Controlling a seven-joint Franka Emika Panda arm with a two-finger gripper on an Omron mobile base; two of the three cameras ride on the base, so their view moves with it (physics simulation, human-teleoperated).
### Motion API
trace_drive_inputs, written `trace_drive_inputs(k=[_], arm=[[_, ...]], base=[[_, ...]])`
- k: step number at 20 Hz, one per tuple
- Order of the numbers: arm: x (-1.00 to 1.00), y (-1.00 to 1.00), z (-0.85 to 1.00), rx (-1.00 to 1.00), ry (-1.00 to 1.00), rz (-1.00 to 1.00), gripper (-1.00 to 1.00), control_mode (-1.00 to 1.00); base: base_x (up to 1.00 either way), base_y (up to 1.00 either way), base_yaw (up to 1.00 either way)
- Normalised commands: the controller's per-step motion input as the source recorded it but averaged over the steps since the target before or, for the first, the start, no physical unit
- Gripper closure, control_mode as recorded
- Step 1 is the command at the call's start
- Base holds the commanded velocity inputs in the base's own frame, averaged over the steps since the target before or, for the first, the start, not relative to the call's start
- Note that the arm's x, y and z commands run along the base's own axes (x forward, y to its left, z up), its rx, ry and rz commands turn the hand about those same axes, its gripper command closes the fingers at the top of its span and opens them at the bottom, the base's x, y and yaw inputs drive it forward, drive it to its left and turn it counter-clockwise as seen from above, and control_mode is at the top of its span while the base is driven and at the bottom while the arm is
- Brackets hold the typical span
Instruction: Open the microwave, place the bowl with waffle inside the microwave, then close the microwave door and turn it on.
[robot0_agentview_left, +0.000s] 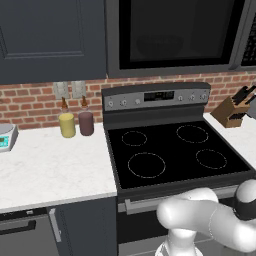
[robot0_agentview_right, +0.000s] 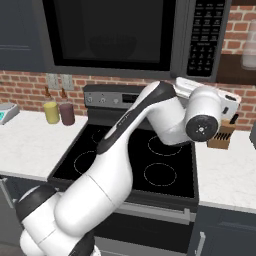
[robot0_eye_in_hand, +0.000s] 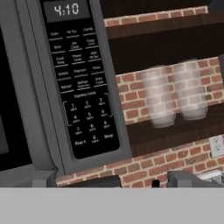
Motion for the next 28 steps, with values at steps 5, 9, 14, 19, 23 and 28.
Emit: trace_drive_inputs(k=[5, 9, 14, 19, 23, 28], arm=[[0.0, -0.36, -0.15, 0.07, 0.0, 0.0, -1.0, -1.0], [0.24, -0.16, 0.0, 0.01, 0.0, 0.0, -1.0, -1.0], [0.46, -0.07, 0.0, 0.0, 0.0, 0.07, -1.0, -1.0], [0.53, 0.0, 0.0, 0.0, 0.0, 0.08, -1.0, -1.0], [0.44, 0.0, -0.01, 0.0, 0.0, 0.06, -1.0, -1.0], [0.42, 0.0, 0.0, 0.0, 0.0, 0.02, -1.0, -1.0]], base=[[0.0, 0.0, 0.0], [0.0, 0.0, 0.0], [0.0, 0.0, 0.0], [0.0, 0.0, 0.0], [0.0, 0.0, 0.0], [0.0, 0.0, 0.0]])
